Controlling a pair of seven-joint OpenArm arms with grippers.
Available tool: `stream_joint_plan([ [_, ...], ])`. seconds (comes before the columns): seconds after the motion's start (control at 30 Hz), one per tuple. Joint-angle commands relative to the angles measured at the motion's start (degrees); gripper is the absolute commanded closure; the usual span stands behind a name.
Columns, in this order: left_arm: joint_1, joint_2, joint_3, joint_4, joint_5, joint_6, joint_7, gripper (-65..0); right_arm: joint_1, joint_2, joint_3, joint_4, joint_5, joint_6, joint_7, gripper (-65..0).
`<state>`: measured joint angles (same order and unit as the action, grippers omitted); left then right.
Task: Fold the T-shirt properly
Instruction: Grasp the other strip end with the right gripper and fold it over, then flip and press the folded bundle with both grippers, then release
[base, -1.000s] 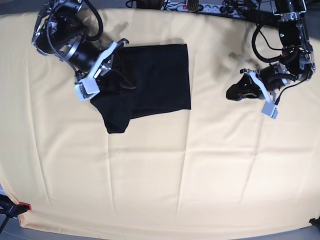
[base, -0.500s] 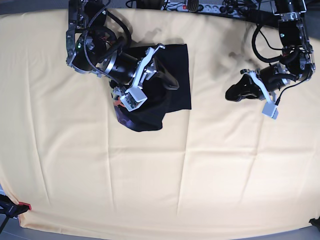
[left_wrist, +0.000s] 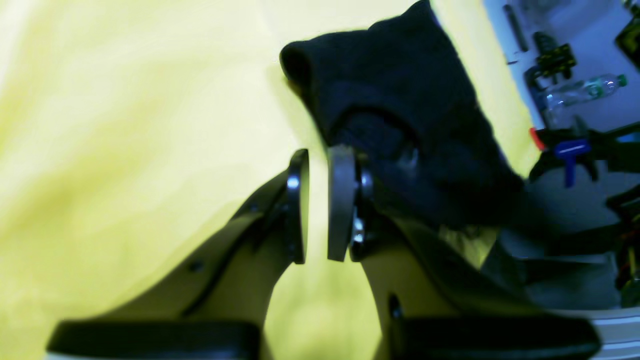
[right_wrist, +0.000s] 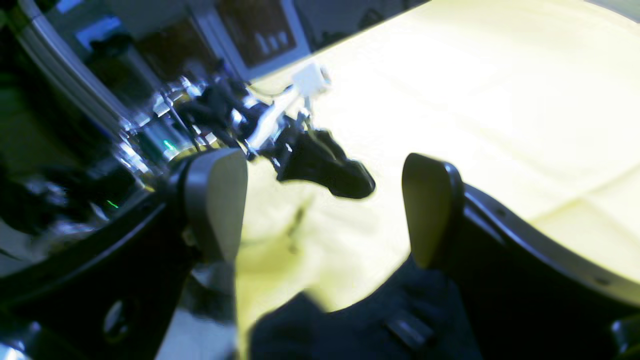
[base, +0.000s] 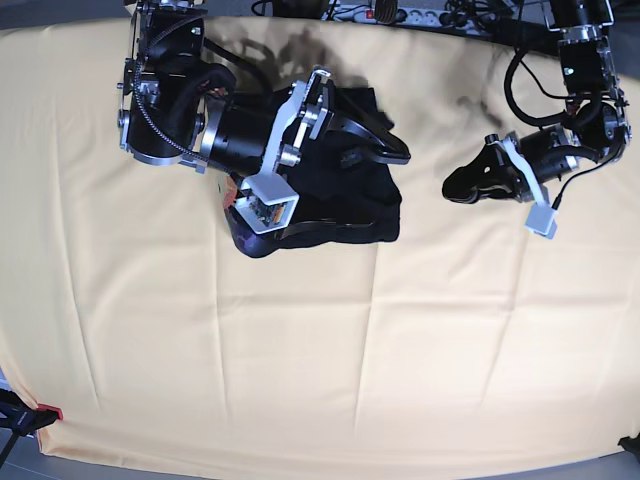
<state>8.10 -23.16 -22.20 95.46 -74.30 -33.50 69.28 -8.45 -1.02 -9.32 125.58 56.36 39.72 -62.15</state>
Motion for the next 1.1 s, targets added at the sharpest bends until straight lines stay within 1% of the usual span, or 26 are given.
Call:
stream_joint_plan([
  [0.0, -0.5, -0.98, -0.39, 0.85, -2.43, -1.22, -0.52, -8.8, 1.42, -0.17, 0.22, 0.96, -1.77, 0.28, 1.29, -49.4],
  [0.03, -0.5, -0.98, -0.37, 0.87, -3.63, -2.03, -0.02, -6.9, 2.12, -0.02, 0.44, 0.96, -4.74, 0.28, 1.6, -48.8],
  [0.07, -0.5, -0.98, -0.37, 0.9, -5.57, -2.45, 0.87, -1.4, 2.8, 0.22, 0.9, 0.96, -7.5, 0.28, 2.75, -46.3],
  [0.1, -0.5, -1.01, -0.37, 0.92, -8.0, -2.82, 2.12, 0.0, 3.39, 0.7, 1.86, 0.96, -10.21, 0.28, 4.7, -41.4],
  [0.13, -0.52, -0.98, -0.37, 1.09, -10.7, -3.15, 3.96, 0.0, 3.87, 1.42, 2.86, 0.96, -12.72, 0.28, 6.82, -33.0],
  [0.17, -0.5, -0.98, -0.35, 1.55, -10.7, -3.89, 6.25, 0.0, 4.28, 2.29, 3.85, 0.94, -15.02, 0.28, 8.66, -21.0],
  [0.2, -0.5, -0.96, -0.33, 2.73, -10.7, -4.26, 7.63, 0.0, 4.61, 3.32, 4.81, 0.9, -17.4, 0.28, 10.16, -6.7],
  [0.23, -0.48, -0.96, -0.2, 4.15, -10.7, -4.22, 8.76, 0.0, 4.87, 4.44, 5.55, 0.72, -19.19, 0.28, 11.41, 0.0],
  [0.3, -0.33, -0.98, 0.85, 7.98, -10.7, -4.02, 9.51, 0.0, 5.51, 7.1, 6.01, -0.85, -21.33, 0.28, 14.71, 0.0],
  [0.37, -0.31, -0.98, 3.72, 12.33, -10.7, -4.57, 10.29, 0.0, 6.82, 9.09, 5.66, -4.33, -22.36, 0.28, 16.9, 0.0],
  [0.43, 0.11, -0.98, 7.91, 16.55, -10.7, -6.21, 10.69, 0.0, 8.96, 10.19, 4.79, -9.38, -22.36, 0.28, 17.2, 0.0],
  [0.5, 0.76, -0.96, 12.79, 20.06, -10.7, -6.5, 10.64, 0.0, 11.5, 10.93, 3.74, -15.28, -22.34, 0.28, 17.18, 0.0],
  [0.53, 0.79, -0.96, 15.45, 21.35, -9.22, -6.5, 10.51, 0.0, 12.92, 11.3, 3.26, -18.34, -22.34, 0.28, 17.18, 0.0],
  [0.6, 0.74, -0.98, 20.81, 22.64, -2.82, -6.5, 9.09, 0.0, 16.09, 12.41, 2.36, -23.78, -22.36, 0.28, 17.2, 0.0],
  [0.73, 0.98, -0.98, 31.56, 22.56, 12.52, -6.5, 2.89, 0.0, 21.84, 14.25, 1.25, -32.13, -22.34, 0.28, 17.18, 0.0],
  [0.83, 1.42, -1.42, 38.49, 22.51, 22.88, -6.5, -1.53, 0.0, 24.5, 14.58, 0.02, -37.4, -22.36, 0.28, 16.98, 0.0],
  [0.93, 1.4, -2.8, 43.04, 22.25, 32.17, -5.16, -5.79, 0.0, 25.29, 14.58, -1.51, -41.51, -22.36, 0.28, 16.92, 0.0],
  [0.97, 1.4, -3.39, 43.98, 22.05, 35.12, -4.15, -7.52, 0.0, 25.24, 14.58, -1.84, -42.47, -22.36, 0.28, 16.92, 0.0],
  [1.03, 1.38, -4.2, 44.94, 21.16, 40.09, -2.1, -11.34, 0.0, 25.11, 15.1, -2.67, -43.65, -22.34, 0.28, 16.94, 0.0],
  [1.07, 1.38, -4.35, 45.05, 20.41, 41.57, -1.36, -12.94, 0.0, 25.09, 15.45, -3.26, -43.95, -22.36, 0.28, 16.92, 0.0],
])
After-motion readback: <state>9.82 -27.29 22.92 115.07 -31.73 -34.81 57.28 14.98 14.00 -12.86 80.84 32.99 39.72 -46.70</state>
